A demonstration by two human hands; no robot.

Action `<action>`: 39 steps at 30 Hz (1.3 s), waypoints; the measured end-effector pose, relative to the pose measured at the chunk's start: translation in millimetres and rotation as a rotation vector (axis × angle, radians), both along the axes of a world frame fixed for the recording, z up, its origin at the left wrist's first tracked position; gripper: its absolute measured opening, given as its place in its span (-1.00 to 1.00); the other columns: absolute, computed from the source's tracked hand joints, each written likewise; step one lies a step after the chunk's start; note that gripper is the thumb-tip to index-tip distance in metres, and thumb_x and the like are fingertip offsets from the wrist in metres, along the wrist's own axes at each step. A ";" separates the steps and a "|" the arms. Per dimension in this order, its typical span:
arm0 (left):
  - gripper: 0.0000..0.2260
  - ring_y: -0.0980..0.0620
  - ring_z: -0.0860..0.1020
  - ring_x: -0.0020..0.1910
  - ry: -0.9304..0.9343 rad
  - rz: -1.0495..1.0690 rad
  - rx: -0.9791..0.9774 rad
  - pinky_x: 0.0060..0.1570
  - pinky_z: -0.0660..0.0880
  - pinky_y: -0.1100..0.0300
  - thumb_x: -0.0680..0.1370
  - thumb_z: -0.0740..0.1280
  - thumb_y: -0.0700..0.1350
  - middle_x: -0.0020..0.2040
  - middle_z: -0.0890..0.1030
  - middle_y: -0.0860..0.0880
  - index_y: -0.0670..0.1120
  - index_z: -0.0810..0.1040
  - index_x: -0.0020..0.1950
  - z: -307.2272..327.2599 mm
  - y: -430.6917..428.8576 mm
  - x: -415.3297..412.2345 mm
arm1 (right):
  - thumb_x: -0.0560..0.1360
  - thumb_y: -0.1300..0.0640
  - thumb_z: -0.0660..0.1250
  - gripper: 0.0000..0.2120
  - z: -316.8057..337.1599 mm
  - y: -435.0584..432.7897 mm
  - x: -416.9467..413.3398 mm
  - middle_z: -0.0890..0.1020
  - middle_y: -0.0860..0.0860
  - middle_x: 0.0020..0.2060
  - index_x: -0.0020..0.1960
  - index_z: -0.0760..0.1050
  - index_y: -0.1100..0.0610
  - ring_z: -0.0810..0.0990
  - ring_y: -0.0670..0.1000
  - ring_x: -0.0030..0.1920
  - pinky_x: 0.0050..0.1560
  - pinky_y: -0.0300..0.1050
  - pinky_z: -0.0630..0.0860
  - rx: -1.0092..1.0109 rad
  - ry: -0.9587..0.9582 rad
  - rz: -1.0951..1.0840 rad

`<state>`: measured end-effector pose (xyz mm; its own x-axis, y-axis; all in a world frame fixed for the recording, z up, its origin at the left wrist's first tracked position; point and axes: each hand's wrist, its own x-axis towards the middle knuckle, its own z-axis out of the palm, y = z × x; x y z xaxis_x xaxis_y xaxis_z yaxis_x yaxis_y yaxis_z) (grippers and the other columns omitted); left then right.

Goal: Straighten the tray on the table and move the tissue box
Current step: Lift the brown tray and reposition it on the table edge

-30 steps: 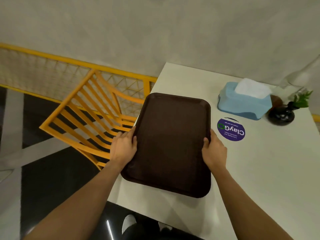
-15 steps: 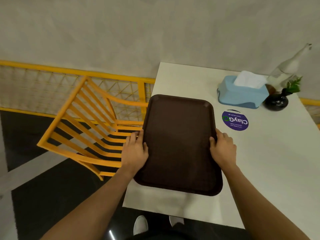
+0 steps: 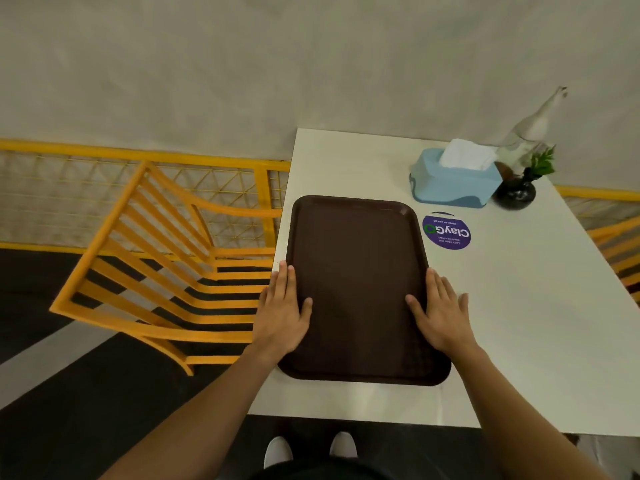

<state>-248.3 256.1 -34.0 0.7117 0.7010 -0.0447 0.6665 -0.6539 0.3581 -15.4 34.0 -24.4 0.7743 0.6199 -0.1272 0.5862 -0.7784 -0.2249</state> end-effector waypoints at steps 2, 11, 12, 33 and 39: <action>-0.32 -0.07 -0.12 0.63 0.018 0.009 0.008 0.58 0.03 -0.10 0.65 -0.01 0.24 0.66 -0.18 -0.03 -0.04 -0.18 0.65 -0.8 -4.0 2.7 | 0.61 -0.36 -0.12 -0.23 -1.0 -6.0 0.8 0.05 0.04 0.64 0.65 -0.18 0.04 0.00 0.15 0.62 0.53 0.34 -0.10 0.009 -0.003 -0.003; -0.30 -0.07 -0.06 0.63 0.039 -0.015 0.018 0.58 0.02 -0.06 0.64 -0.01 0.27 0.67 -0.12 -0.04 -0.05 -0.14 0.66 -2.6 22.1 -1.5 | 0.63 -0.32 -0.09 -0.25 -2.2 12.6 -8.0 0.02 0.05 0.64 0.65 -0.17 0.07 -0.04 0.15 0.63 0.53 0.31 -0.13 0.043 0.017 -0.002; -0.30 -0.07 -0.05 0.63 0.036 -0.014 0.010 0.58 0.03 -0.07 0.64 0.01 0.26 0.67 -0.12 -0.04 -0.05 -0.13 0.66 -2.1 25.2 -1.6 | 0.63 -0.32 -0.08 -0.26 -1.4 16.0 -8.5 0.03 0.06 0.64 0.65 -0.16 0.07 -0.04 0.15 0.62 0.53 0.32 -0.12 0.047 0.017 0.000; -0.30 -0.10 0.00 0.63 -0.003 -0.005 -0.019 0.55 0.07 -0.07 0.63 0.04 0.26 0.67 -0.11 -0.02 -0.04 -0.11 0.66 -9.3 13.6 -15.2 | 0.63 -0.33 -0.07 -0.26 -4.5 3.4 -20.4 0.04 0.05 0.64 0.65 -0.15 0.05 -0.03 0.16 0.62 0.53 0.33 -0.13 0.041 -0.005 -0.009; -0.30 -0.08 -0.02 0.63 -0.018 -0.003 -0.026 0.55 0.06 -0.06 0.64 0.05 0.26 0.67 -0.10 -0.02 -0.04 -0.11 0.66 -7.8 16.2 -9.2 | 0.62 -0.33 -0.08 -0.26 -4.0 8.8 -12.4 0.05 0.05 0.64 0.65 -0.14 0.04 -0.02 0.17 0.62 0.53 0.34 -0.13 0.030 -0.016 -0.012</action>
<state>-257.5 272.3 -41.8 0.7145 0.6979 -0.0496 0.6579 -0.6460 0.3871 -27.8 42.8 -28.4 0.7834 0.6140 -0.0961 0.5807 -0.7783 -0.2388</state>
